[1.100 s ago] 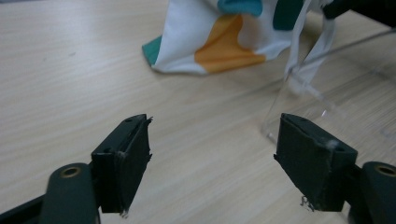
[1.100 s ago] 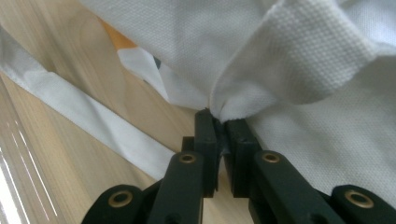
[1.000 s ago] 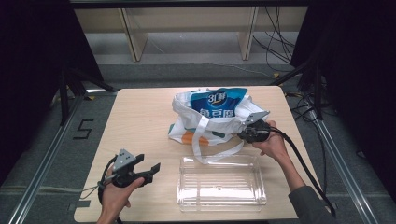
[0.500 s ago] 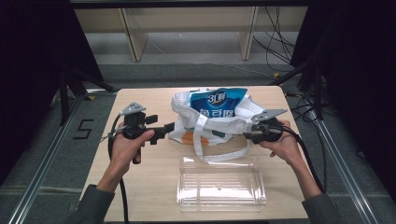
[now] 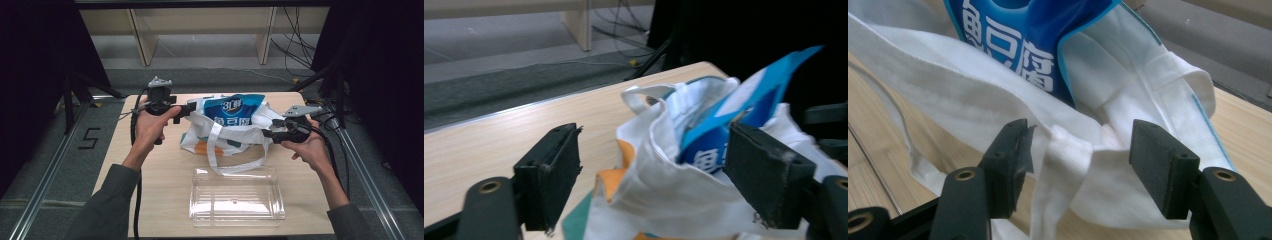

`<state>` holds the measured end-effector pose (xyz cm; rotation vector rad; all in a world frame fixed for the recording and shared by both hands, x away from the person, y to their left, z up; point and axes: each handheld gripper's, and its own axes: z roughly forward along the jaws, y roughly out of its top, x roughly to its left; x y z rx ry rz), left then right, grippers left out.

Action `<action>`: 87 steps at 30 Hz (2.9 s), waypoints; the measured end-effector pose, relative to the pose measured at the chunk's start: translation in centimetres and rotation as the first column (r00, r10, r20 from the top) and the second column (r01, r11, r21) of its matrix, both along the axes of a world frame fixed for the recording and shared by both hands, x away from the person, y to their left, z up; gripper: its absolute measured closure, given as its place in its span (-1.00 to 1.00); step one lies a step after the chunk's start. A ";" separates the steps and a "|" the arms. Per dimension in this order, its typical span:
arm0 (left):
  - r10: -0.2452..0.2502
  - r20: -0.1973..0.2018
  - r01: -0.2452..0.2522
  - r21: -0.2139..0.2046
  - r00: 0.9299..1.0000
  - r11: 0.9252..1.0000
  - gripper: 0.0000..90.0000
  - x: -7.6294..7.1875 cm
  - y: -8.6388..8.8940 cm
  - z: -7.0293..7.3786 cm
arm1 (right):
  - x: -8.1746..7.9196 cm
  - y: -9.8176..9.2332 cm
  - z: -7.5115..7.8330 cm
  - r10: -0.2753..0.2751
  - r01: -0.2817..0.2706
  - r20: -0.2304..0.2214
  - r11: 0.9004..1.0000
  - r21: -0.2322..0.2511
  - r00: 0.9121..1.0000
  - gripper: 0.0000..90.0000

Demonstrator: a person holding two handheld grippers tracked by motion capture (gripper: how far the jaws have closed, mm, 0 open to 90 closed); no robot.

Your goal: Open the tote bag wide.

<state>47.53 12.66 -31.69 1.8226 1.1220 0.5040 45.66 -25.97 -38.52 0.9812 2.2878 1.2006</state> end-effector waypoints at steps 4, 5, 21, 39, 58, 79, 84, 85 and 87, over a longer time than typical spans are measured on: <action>-0.030 -0.012 0.030 -0.008 0.999 1.000 0.10 0.9 -0.3 -1.7 | 0.3 -0.1 0.2 -0.012 0.012 0.016 1.000 -0.009 1.000 -0.06; -0.031 -0.005 0.031 0.024 1.000 0.999 0.18 0.9 -0.4 -2.1 | 0.4 -0.4 0.4 -0.010 0.010 0.008 0.999 -0.036 1.000 -0.06; -0.102 -0.028 0.104 0.134 0.994 0.986 0.45 0.6 0.7 -7.1 | 4.7 -3.4 -0.9 -0.302 0.308 -0.114 0.951 0.036 0.946 0.02; -0.056 -0.121 0.082 0.219 0.991 0.972 0.76 2.8 0.4 -16.7 | 5.1 -2.4 -7.0 -0.177 0.148 -0.133 0.968 -0.204 0.975 0.83; -0.098 -0.033 0.104 0.271 0.995 0.957 -0.08 3.6 -0.1 -10.8 | 2.3 0.5 -2.3 -0.037 0.036 -0.011 0.996 -0.081 0.999 0.16; -0.102 -0.111 0.124 0.213 0.989 0.969 0.92 9.2 -2.2 -12.7 | 3.7 1.9 -9.0 0.072 -0.136 -0.271 0.964 -0.229 0.960 1.00; -0.093 -0.130 0.121 0.227 0.987 0.966 0.93 9.2 -2.8 -13.6 | 4.0 0.5 -10.3 0.056 -0.141 -0.320 0.958 -0.250 0.946 1.00; -0.095 -0.135 0.125 0.230 0.986 0.965 0.93 9.2 -2.9 -14.0 | 4.0 0.5 -10.3 0.056 -0.141 -0.320 0.958 -0.250 0.946 1.00; -0.088 -0.130 0.115 0.224 0.988 0.968 0.94 9.1 -2.9 -14.6 | 4.1 0.1 -10.6 0.068 -0.141 -0.313 0.966 -0.218 0.947 1.00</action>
